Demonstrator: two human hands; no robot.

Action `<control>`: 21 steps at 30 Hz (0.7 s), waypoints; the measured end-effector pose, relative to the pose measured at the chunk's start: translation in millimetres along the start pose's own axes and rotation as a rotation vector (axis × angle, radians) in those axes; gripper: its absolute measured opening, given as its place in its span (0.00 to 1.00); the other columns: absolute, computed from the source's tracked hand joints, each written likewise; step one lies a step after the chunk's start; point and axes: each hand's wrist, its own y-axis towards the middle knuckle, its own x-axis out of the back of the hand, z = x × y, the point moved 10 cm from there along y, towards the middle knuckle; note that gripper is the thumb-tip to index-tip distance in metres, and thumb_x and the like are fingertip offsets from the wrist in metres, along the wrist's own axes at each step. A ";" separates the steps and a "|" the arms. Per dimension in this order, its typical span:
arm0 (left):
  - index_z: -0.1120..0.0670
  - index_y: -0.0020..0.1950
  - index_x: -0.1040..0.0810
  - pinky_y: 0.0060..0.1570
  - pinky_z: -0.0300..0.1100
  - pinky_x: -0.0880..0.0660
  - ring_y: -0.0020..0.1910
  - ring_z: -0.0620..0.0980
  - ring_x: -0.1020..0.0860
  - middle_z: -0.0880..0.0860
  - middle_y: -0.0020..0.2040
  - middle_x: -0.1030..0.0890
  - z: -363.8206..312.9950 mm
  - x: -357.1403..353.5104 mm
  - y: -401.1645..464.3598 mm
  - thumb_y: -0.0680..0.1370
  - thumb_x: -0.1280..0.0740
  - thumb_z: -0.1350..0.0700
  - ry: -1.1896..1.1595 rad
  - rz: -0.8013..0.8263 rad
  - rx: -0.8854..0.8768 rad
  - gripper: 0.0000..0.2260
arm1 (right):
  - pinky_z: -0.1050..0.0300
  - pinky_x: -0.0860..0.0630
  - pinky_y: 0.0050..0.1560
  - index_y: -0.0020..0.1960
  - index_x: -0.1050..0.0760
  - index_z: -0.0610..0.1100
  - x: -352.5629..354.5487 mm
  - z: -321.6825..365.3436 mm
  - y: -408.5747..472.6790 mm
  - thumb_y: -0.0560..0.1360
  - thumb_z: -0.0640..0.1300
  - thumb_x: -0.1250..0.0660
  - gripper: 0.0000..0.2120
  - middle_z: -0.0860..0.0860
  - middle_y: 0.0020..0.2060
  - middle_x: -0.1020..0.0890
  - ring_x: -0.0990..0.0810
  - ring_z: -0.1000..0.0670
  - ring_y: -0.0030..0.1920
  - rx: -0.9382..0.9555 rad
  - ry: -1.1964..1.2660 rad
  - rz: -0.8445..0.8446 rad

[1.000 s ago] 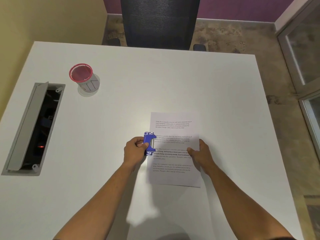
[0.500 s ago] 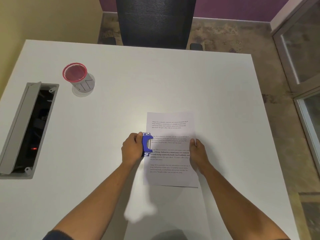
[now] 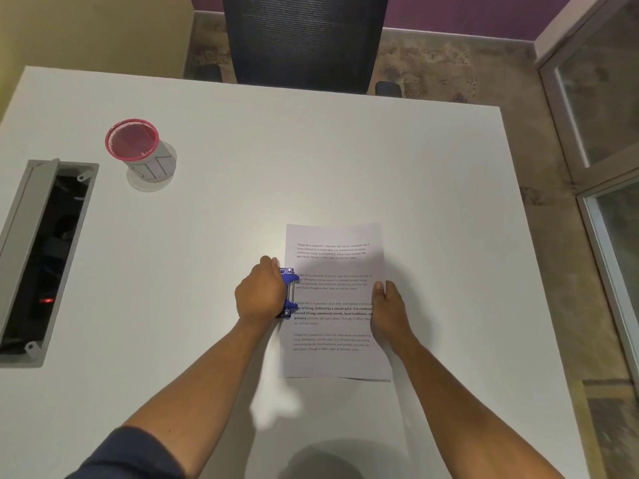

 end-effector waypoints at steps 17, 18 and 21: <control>0.58 0.44 0.29 0.30 0.48 0.33 0.34 0.57 0.29 0.57 0.39 0.24 -0.2 -5.2 -1.1 0.79 0.42 0.57 0.120 -0.051 -0.060 0.07 | 0.73 0.29 0.27 0.50 0.30 0.44 2.1 6.7 -0.8 0.84 0.50 0.50 0.14 0.53 0.41 0.20 0.20 0.60 0.38 0.049 -0.087 -0.028; 0.58 0.44 0.29 0.30 0.47 0.33 0.34 0.57 0.29 0.57 0.39 0.24 0.8 -5.7 -1.2 0.78 0.41 0.58 0.120 -0.046 -0.056 0.06 | 0.72 0.29 0.28 0.50 0.30 0.45 1.5 6.4 -0.5 0.84 0.50 0.50 0.13 0.52 0.42 0.20 0.20 0.59 0.39 0.049 -0.098 -0.024; 0.58 0.45 0.29 0.30 0.46 0.34 0.34 0.55 0.31 0.57 0.39 0.24 2.1 -7.8 1.7 0.78 0.40 0.55 0.126 -0.045 -0.051 0.07 | 0.72 0.30 0.30 0.51 0.30 0.45 1.2 5.4 1.3 0.84 0.47 0.49 0.11 0.53 0.43 0.21 0.21 0.59 0.40 0.050 -0.104 -0.020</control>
